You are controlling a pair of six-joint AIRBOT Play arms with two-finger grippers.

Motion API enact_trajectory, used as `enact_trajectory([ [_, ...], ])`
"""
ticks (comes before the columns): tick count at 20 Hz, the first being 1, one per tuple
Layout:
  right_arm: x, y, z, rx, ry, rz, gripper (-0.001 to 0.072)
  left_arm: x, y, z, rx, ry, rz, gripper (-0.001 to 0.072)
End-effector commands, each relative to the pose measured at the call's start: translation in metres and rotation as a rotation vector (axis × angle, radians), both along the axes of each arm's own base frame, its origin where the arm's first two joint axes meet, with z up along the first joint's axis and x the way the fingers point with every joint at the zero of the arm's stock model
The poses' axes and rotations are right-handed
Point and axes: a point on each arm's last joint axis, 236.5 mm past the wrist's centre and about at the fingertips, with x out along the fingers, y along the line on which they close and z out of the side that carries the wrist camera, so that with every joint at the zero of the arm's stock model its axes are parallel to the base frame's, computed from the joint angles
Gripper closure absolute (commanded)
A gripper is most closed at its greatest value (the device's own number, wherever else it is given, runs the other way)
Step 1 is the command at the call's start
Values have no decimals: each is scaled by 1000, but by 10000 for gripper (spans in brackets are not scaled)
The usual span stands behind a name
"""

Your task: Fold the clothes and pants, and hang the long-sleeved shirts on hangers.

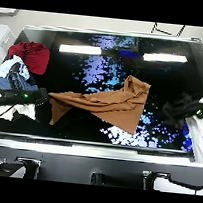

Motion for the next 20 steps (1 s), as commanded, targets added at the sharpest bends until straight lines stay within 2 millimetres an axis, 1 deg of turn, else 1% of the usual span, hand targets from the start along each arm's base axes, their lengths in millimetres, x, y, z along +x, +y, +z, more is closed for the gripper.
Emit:
enact_trajectory([
  [1,-57,60,-45,124,54,-21,157,1,2,1,3,-6,-1,682],
  [2,-58,75,-53,142,46,-38,160,1,2,1,3,-6,-1,682],
  [3,-54,88,-56,150,30,-43,167,1,2,1,3,-7,-1,682],
  [6,-49,127,-55,164,-13,28,167,1,2,1,3,-7,-1,682],
  [7,-51,137,-55,161,-13,53,167,1,2,1,3,-7,-1,682],
  [8,-52,144,-57,152,-16,68,188,1,2,1,3,-8,-1,682],
  [10,-45,151,-58,136,-36,57,414,1,2,1,3,-8,-1,682],
  [11,-39,152,-53,144,-53,61,668,2,2,1,3,-9,0,682],
  [12,-32,152,-45,150,-70,80,674,3,3,2,6,-19,2,682],
  [13,-22,152,-31,152,-103,132,674,7,4,6,16,-42,-6,682],
  [14,-9,151,-13,146,-148,179,674,12,5,14,31,-79,-23,682],
  [15,14,145,14,112,-230,229,674,20,6,32,51,-139,-41,683],
  [16,41,136,48,52,-336,261,674,30,11,57,70,-208,-48,683],
  [17,72,121,93,-40,-468,272,674,42,21,92,87,-293,-30,683],
  [18,102,102,155,-162,-632,264,674,52,33,138,98,-394,5,683],
  [19,124,79,230,-298,-811,241,674,58,47,187,113,-498,45,683],
  [20,133,56,306,-436,-987,202,673,57,63,245,136,-622,88,683],
])
